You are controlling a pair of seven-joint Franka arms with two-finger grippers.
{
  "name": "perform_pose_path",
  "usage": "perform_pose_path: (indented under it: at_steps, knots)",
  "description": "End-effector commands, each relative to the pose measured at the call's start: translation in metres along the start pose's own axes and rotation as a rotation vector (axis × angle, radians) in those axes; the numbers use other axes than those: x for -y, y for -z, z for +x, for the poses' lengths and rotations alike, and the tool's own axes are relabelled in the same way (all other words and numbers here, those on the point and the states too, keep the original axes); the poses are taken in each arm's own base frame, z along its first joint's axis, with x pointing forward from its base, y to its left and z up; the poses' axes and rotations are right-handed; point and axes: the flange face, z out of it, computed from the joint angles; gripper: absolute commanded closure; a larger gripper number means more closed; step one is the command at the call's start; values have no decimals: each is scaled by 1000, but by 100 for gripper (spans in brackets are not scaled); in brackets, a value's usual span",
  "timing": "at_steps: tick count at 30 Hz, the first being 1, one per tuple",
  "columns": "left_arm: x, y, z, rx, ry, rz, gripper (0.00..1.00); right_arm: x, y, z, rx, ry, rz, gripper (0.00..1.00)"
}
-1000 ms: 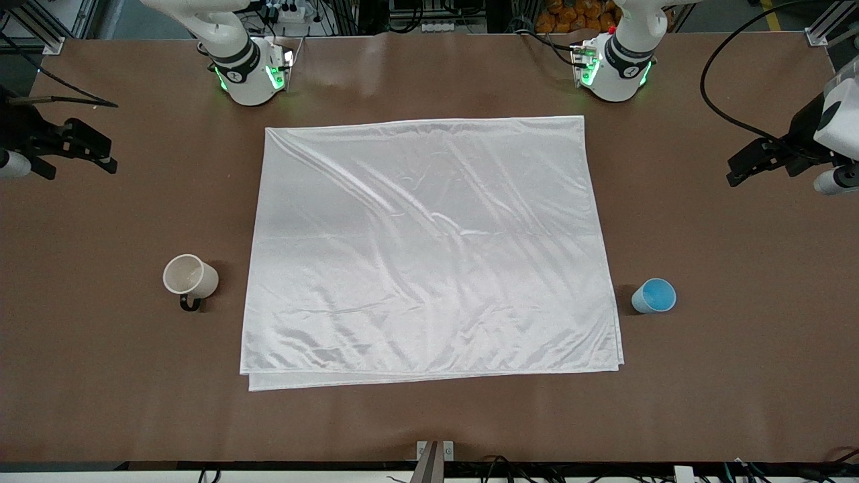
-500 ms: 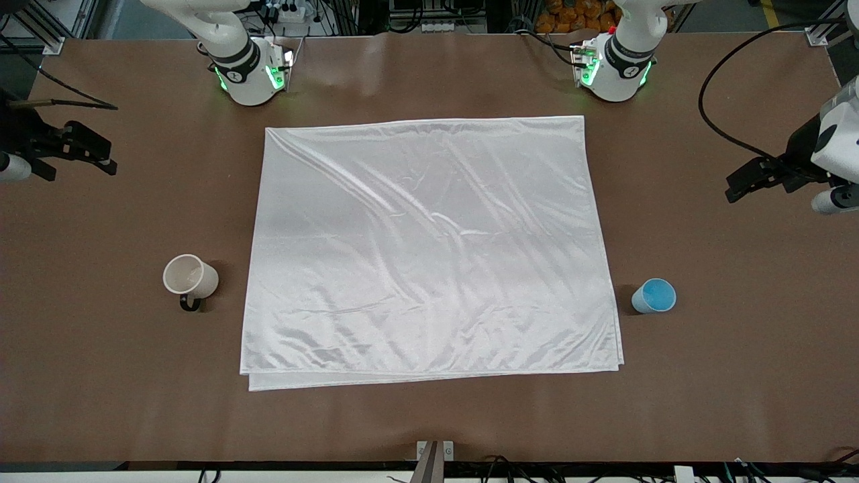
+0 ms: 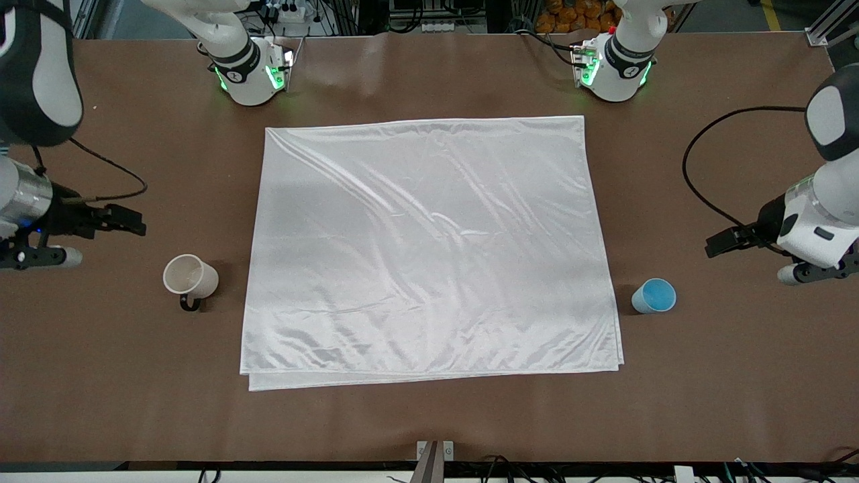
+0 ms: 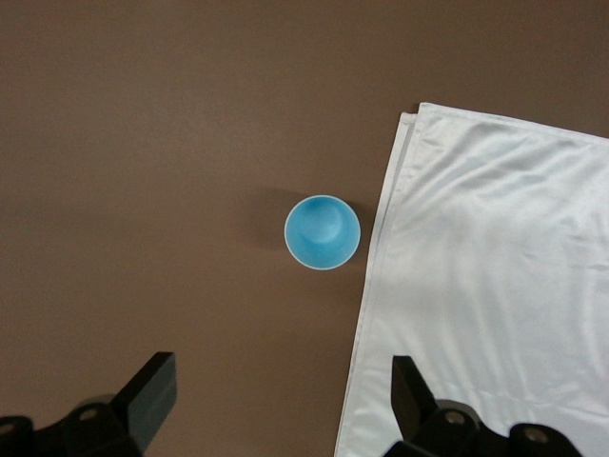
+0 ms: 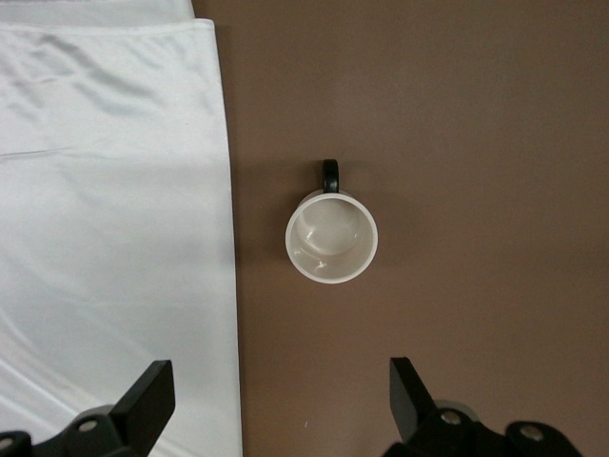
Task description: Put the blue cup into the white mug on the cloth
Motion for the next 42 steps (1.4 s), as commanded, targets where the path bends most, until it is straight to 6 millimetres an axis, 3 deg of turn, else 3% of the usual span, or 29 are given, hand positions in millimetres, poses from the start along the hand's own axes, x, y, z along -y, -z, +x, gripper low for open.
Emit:
perform_pose_path:
  at_steps: [1, 8, 18, 23, 31, 42]
  knots:
    - [6, -44, 23, 0, -12, 8, 0, -15, -41, 27, 12, -15, -4, 0]
    - [9, -121, 29, 18, -8, -2, 0, -23, -80, 53, -44, -17, -12, 0]
    - [12, -200, 12, 7, -7, -13, 0, -21, -141, 80, -76, 12, -18, 0]
    - [17, -214, 11, -3, -55, 47, 0, -22, -167, 83, -48, 33, -16, 0]
    - [23, -220, 13, -4, -49, 51, 0, -26, -206, 89, -27, 28, -12, 0]
    - [21, -252, 17, -10, -50, 35, 0, -28, -238, 86, 5, 25, -7, 0]
